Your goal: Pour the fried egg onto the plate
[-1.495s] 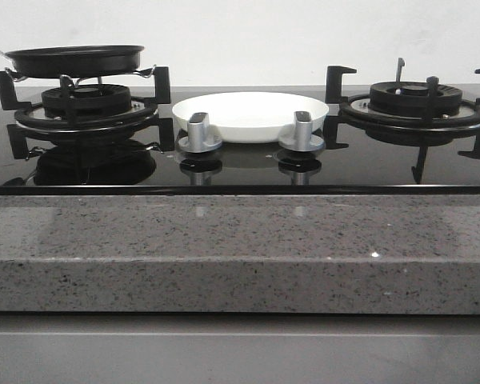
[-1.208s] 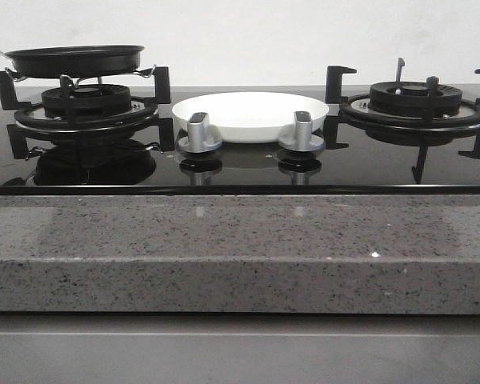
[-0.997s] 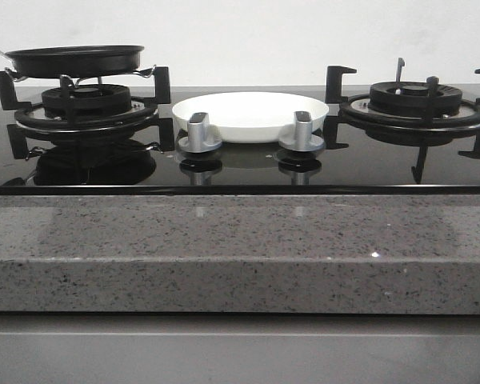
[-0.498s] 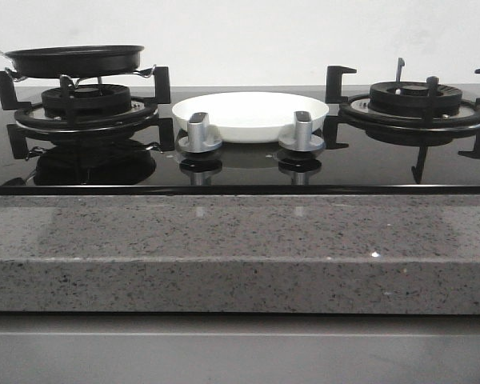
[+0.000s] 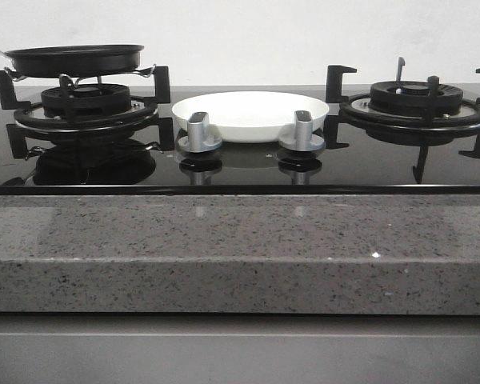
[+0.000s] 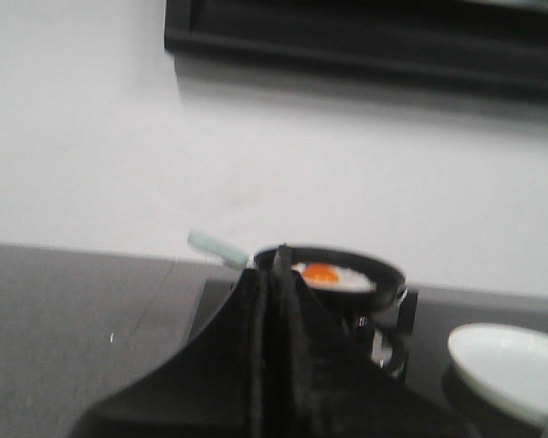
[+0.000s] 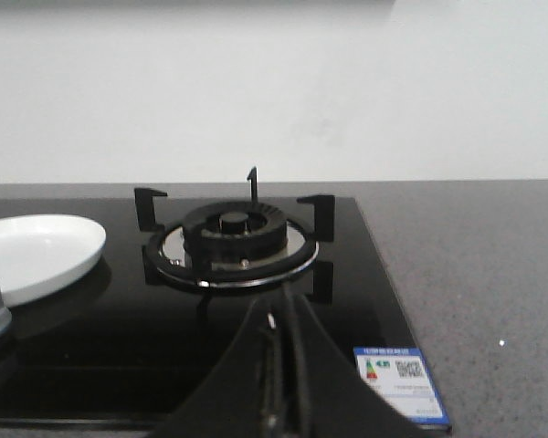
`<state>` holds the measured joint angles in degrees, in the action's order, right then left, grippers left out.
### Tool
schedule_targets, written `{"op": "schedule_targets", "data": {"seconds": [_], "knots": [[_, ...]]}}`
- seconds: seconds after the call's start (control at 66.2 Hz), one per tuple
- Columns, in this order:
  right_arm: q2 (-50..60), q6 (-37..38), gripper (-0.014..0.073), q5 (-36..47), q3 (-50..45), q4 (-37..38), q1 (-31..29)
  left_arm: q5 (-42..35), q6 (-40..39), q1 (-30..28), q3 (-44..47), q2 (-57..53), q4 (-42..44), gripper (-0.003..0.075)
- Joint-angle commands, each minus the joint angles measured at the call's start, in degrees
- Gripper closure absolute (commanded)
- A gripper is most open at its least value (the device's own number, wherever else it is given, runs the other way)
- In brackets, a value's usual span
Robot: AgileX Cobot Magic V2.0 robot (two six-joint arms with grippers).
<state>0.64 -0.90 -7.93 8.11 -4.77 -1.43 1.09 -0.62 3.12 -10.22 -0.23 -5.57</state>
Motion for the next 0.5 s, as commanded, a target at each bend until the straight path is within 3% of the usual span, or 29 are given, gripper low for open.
{"op": "schedule_targets", "data": {"seconds": [0.0,0.317,0.483], "knots": [[-0.84,-0.58,0.0703,-0.44,6.87,-0.17,-0.24,-2.56,-0.3,0.51,-7.59,1.5,-0.27,0.074],[-13.43,-0.58,0.0703,-15.66,25.79,-0.17,-0.24,18.67,-0.3,0.51,-30.11,16.84,-0.04,0.074],[-22.28,-0.58,0.0703,-21.49,31.01,-0.17,-0.24,24.51,-0.3,0.51,-34.41,24.34,-0.04,0.074]]}}
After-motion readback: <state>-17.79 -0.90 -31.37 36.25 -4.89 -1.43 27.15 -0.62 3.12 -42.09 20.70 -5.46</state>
